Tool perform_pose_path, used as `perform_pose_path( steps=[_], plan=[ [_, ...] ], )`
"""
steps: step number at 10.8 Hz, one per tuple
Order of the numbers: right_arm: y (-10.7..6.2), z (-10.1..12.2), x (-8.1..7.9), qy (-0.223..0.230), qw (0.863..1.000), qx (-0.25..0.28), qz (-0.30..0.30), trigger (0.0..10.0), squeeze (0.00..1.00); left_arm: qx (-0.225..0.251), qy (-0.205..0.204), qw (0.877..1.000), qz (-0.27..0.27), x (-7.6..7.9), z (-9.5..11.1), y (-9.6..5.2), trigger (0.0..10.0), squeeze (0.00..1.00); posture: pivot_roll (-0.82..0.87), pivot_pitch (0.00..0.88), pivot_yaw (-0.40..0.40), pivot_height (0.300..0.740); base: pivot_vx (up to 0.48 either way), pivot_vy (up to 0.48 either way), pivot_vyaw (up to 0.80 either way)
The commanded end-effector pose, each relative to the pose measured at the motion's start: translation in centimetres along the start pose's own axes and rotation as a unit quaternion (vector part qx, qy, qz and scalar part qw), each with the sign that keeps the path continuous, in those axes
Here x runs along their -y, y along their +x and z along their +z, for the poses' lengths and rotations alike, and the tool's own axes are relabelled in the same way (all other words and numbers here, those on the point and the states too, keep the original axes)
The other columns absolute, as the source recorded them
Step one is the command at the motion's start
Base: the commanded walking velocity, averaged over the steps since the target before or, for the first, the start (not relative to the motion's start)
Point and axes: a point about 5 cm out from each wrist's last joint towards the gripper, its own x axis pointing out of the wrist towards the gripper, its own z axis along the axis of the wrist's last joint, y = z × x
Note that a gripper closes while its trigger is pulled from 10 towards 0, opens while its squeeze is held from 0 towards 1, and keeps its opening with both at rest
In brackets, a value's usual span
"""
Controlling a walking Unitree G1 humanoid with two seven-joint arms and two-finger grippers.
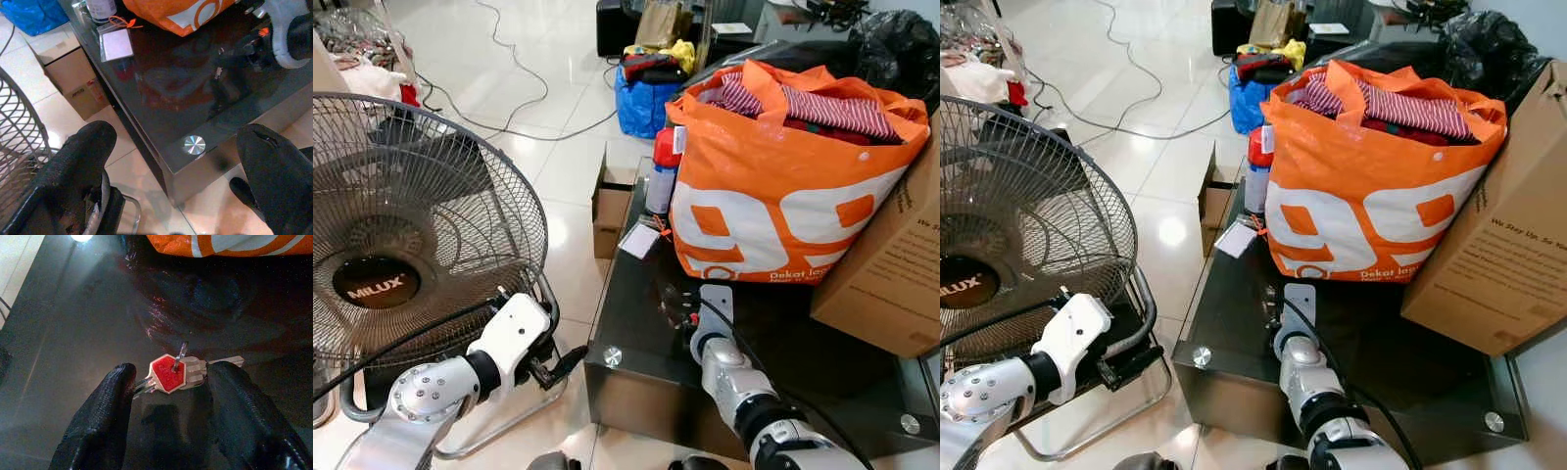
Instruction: Hang keys on a hook
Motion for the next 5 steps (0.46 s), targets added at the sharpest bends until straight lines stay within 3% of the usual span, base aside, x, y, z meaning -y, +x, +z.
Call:
perform_pose_path(
  steps=[1,2,5],
  plan=[
    [0.1,0.2,0.2,0.017,1.000,0.003,-0.006,6.6,0.00,0.001,0.001,1.000,0.001,-0.1,0.2,-0.4,10.0,0.00,0.06,0.106,-0.023,0.740,0.000,0.000,0.00],
    [0.1,0.4,0.0,0.025,1.000,0.009,-0.007,3.8,0.00,-0.002,0.002,1.000,0.001,-0.2,0.2,-0.8,10.0,0.00,0.07,0.114,-0.023,0.740,0.000,0.000,0.00],
    [0.2,0.9,-0.3,0.027,0.999,0.024,-0.015,2.8,0.00,-0.009,0.004,1.000,0.005,-0.5,0.5,-1.5,10.0,0.00,0.09,0.142,-0.018,0.740,0.000,0.000,0.00]
  ],
)
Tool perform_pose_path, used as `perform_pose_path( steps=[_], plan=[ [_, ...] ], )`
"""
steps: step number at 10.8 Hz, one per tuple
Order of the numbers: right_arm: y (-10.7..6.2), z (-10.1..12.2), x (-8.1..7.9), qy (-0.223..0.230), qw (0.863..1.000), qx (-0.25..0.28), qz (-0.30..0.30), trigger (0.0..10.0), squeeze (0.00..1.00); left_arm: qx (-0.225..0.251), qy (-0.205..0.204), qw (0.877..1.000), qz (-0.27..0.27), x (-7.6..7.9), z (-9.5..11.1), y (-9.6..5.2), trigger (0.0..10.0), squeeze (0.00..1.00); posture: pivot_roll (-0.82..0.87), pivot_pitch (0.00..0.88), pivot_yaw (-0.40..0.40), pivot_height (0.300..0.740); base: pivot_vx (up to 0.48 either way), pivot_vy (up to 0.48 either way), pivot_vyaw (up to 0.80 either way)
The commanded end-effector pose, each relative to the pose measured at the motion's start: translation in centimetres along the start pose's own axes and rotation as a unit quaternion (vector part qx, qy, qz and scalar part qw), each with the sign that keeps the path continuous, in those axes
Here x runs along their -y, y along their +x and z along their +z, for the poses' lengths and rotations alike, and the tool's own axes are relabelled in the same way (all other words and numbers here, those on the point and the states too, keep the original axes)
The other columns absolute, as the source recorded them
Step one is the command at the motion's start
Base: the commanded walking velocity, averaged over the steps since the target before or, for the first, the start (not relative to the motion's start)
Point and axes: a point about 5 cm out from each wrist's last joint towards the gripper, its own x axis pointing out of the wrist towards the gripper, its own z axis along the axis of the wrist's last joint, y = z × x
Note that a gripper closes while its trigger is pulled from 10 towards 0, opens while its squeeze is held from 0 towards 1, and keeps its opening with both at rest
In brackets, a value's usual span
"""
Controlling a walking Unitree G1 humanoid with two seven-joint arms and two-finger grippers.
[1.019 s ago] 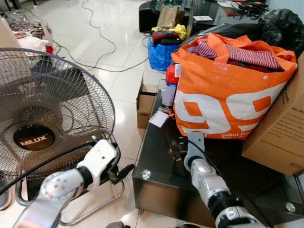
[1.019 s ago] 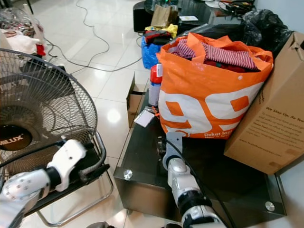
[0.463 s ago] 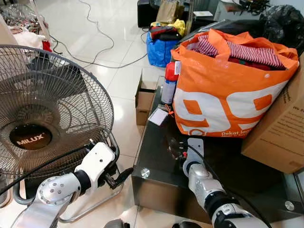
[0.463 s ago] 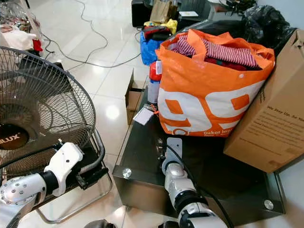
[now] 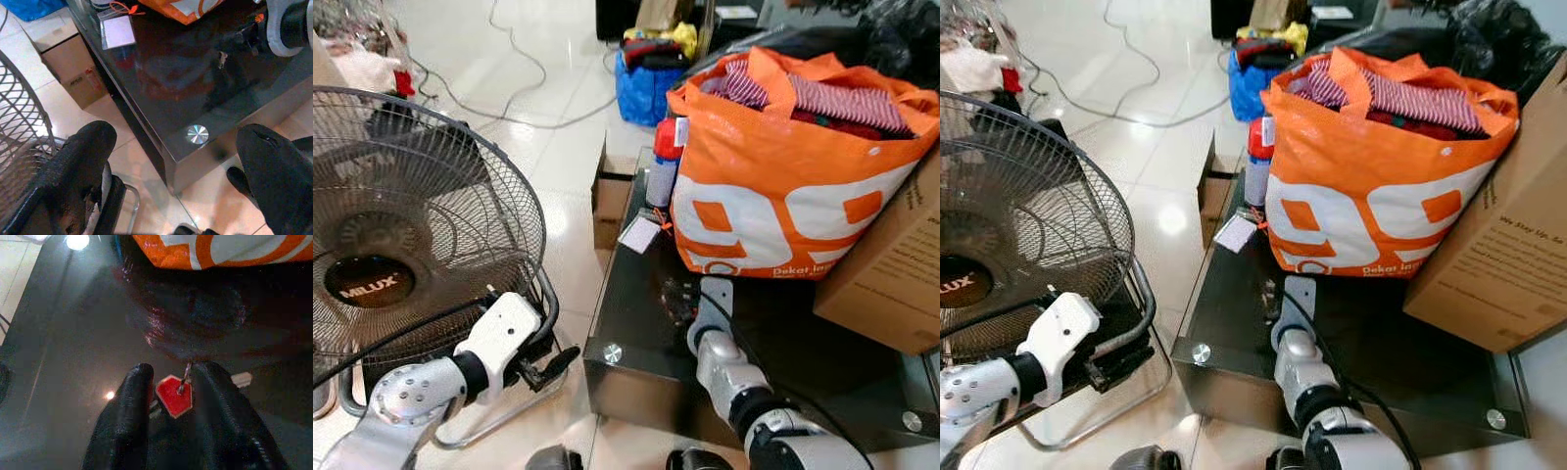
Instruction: Hang keys on a hook
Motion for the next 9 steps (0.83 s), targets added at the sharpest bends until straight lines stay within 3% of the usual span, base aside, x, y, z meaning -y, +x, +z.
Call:
perform_pose_path(
  steps=[1,7,9],
  plan=[
    [0.04,-0.10,0.28,0.003,1.000,-0.002,-0.013,2.6,0.00,0.000,0.003,1.000,0.000,-0.02,0.29,-0.51,10.0,0.00,0.10,0.153,-0.017,0.740,0.000,0.000,0.00],
    [0.29,0.38,1.17,-0.002,0.999,0.000,-0.038,0.0,0.00,-0.004,0.000,1.000,-0.005,0.24,0.39,-0.74,10.0,0.00,0.09,0.131,-0.013,0.740,0.000,0.000,0.00],
    [0.36,0.69,1.15,0.004,0.999,0.004,-0.037,0.0,0.00,-0.001,0.001,1.000,-0.004,0.21,0.45,-0.44,10.0,0.00,0.09,0.098,-0.011,0.740,0.000,0.000,0.00]
  ],
)
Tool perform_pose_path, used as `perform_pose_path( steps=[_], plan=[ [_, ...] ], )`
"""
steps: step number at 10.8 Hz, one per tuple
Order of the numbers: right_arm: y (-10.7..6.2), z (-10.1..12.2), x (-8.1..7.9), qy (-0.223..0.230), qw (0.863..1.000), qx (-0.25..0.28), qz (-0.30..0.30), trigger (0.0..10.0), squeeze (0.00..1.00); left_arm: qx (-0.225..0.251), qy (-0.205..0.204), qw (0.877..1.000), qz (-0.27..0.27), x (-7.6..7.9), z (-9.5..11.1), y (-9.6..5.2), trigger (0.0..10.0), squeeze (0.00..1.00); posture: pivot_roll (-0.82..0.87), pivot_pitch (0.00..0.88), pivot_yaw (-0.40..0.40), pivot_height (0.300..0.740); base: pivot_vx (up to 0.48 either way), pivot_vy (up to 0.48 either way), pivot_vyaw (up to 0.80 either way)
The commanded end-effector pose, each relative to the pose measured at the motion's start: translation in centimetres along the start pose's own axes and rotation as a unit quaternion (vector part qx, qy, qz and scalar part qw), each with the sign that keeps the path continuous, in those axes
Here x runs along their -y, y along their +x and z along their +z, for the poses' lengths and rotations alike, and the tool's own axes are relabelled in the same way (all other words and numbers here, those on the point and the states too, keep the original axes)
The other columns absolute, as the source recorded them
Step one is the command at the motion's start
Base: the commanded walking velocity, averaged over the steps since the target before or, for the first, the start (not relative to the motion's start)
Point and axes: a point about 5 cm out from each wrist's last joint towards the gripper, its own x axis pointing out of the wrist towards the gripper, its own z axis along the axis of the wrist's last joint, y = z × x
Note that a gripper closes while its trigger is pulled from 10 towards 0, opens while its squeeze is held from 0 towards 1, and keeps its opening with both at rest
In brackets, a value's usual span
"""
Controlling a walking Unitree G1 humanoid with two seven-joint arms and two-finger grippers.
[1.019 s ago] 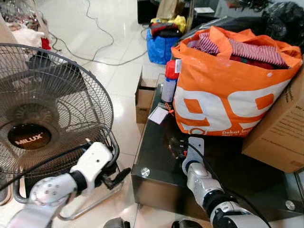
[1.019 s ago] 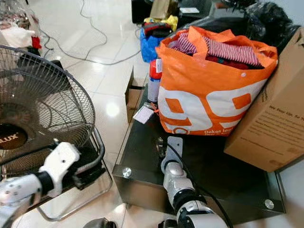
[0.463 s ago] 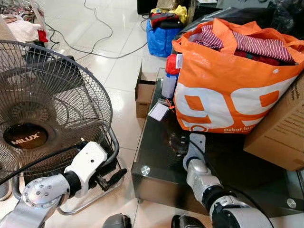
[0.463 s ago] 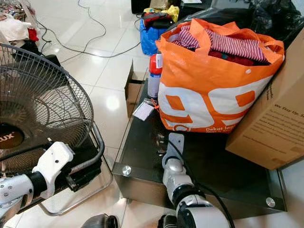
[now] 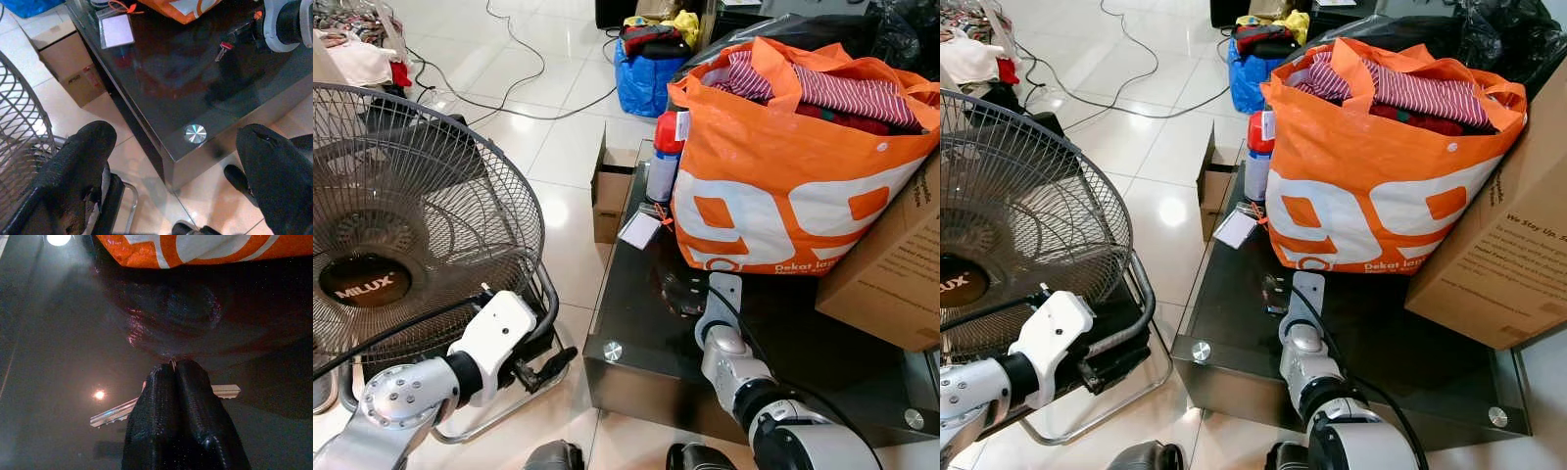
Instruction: Hang keys on a hook
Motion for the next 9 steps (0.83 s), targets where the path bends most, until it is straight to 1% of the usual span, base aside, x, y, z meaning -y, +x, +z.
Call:
perform_pose_path(
  steps=[1,4,6,7,8,9],
  plan=[
    [0.1,0.3,0.1,0.006,1.000,0.004,-0.005,0.0,0.00,0.001,0.000,1.000,-0.002,0.1,0.0,0.4,10.0,0.00,0.08,0.074,-0.009,0.740,0.000,0.000,0.00],
    [0.3,0.7,0.8,0.010,1.000,0.014,0.005,0.0,0.00,0.023,-0.001,1.000,0.000,0.1,0.4,2.1,10.0,0.00,0.07,0.000,-0.011,0.740,0.000,0.000,0.00],
    [0.2,1.8,1.6,0.001,0.997,0.057,0.058,0.0,0.00,0.055,-0.014,0.998,0.026,-0.5,1.0,3.3,10.0,0.00,0.06,0.000,-0.030,0.740,0.000,0.000,0.00],
    [0.0,2.1,1.7,-0.002,0.993,0.077,0.085,0.0,0.00,0.064,-0.016,0.997,0.037,-0.6,1.2,3.4,10.0,0.00,0.06,0.000,-0.030,0.740,0.000,0.000,0.00],
    [-2.3,3.8,2.4,0.016,0.977,0.141,0.157,0.0,0.00,0.092,-0.040,0.992,0.070,-1.0,1.7,4.1,10.0,0.00,0.05,0.000,-0.042,0.740,0.000,0.000,0.00],
    [-4.2,5.1,3.2,0.032,0.968,0.180,0.171,0.0,0.00,0.111,-0.044,0.989,0.086,-1.3,2.4,4.7,10.0,0.00,0.04,0.000,-0.042,0.740,0.000,0.000,0.00]
  ],
)
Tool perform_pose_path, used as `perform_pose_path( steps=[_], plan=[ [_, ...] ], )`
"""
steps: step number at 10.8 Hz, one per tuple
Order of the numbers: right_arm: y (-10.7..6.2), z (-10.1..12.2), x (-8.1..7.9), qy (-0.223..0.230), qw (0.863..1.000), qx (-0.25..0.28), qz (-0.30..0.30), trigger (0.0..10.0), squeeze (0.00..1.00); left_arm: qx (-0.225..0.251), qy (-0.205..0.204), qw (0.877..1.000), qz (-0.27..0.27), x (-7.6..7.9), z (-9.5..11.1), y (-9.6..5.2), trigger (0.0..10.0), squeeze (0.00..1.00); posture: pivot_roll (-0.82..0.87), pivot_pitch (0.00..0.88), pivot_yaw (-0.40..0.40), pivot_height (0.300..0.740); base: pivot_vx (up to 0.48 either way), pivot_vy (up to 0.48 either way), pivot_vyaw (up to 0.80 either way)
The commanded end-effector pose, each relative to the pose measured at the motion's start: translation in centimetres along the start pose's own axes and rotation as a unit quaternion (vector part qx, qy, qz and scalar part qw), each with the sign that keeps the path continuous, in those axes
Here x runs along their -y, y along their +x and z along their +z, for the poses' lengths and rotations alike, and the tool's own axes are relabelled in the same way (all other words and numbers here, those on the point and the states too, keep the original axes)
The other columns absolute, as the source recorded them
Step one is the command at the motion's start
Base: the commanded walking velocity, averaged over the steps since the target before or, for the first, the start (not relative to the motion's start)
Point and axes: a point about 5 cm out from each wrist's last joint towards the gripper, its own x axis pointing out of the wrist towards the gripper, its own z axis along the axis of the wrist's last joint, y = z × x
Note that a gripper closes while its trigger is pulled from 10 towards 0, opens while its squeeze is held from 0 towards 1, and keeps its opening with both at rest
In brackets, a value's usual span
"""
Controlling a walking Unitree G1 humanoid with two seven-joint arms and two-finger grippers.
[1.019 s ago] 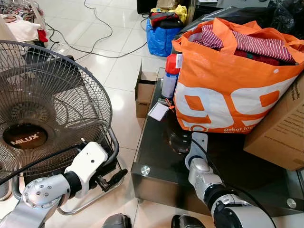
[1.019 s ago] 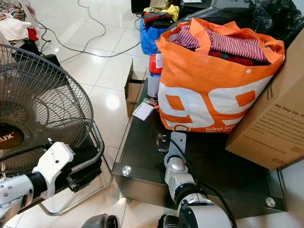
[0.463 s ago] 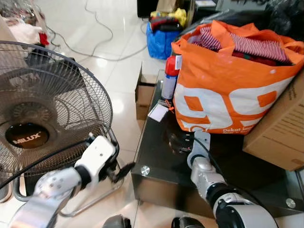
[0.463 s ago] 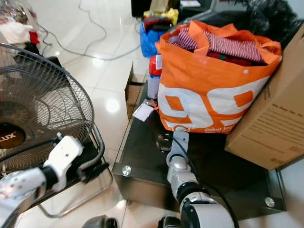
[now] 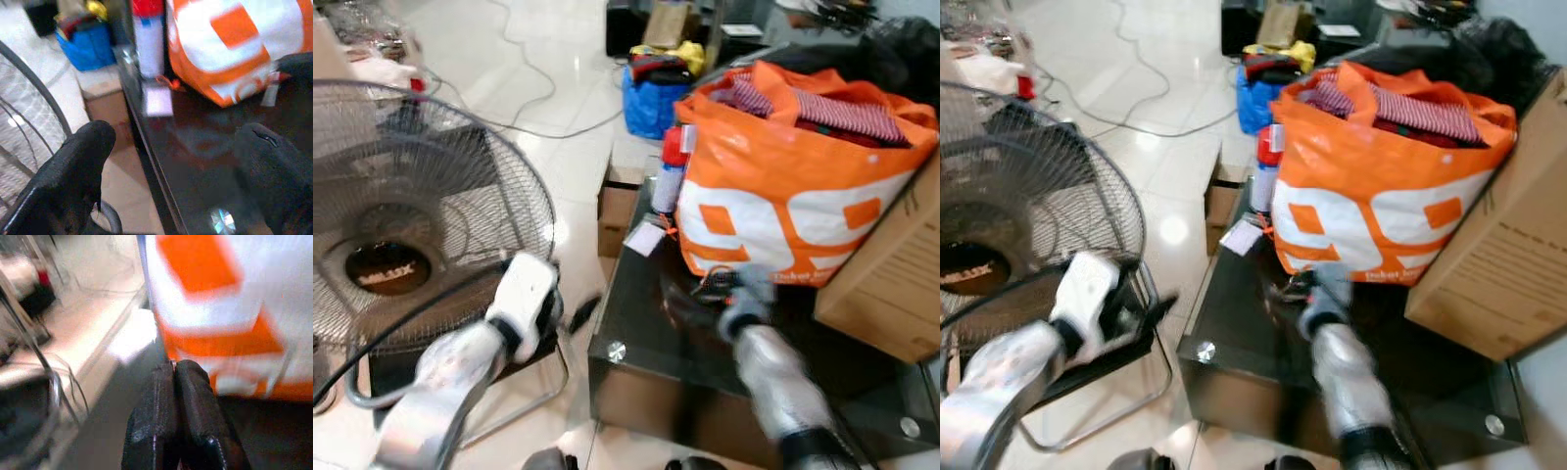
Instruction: Hang keys on a hook
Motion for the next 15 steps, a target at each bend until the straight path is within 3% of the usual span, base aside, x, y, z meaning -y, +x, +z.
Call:
perform_pose_path(
  steps=[1,3,4,5,10,15],
  plan=[
    [-0.3,1.8,0.0,0.003,0.999,0.031,0.007,0.0,0.00,0.008,0.003,1.000,0.011,-0.2,0.2,0.4,10.0,0.00,0.02,0.000,-0.030,0.740,0.000,0.000,0.00],
    [-2.9,5.8,-0.5,-0.018,0.996,0.087,0.002,0.0,0.00,0.025,0.019,0.998,0.045,-0.4,0.5,1.4,10.0,0.00,-0.03,0.000,-0.020,0.740,0.000,0.000,0.00],
    [-3.3,6.0,-0.6,-0.020,0.996,0.084,0.003,0.0,0.00,0.027,0.019,0.998,0.046,-0.4,0.5,1.6,10.0,0.00,-0.03,0.000,-0.018,0.740,0.000,0.000,0.00],
    [-3.8,6.0,-0.8,-0.031,0.997,0.071,-0.006,10.0,0.00,0.032,0.005,0.997,0.065,-0.7,0.4,1.9,10.0,0.00,-0.04,0.000,-0.007,0.740,0.000,0.000,0.00],
    [-4.2,5.6,0.3,-0.069,0.995,0.012,-0.068,10.0,0.00,0.023,0.010,0.997,0.078,-1.1,-0.7,2.4,10.0,0.00,-0.04,0.000,0.006,0.740,0.000,0.000,0.00],
    [-4.3,6.3,1.2,-0.086,0.992,0.013,-0.089,10.0,0.00,0.029,0.000,0.997,0.073,-0.8,-0.9,2.9,10.0,0.00,-0.07,0.000,0.019,0.740,0.000,0.000,0.00]
  ],
)
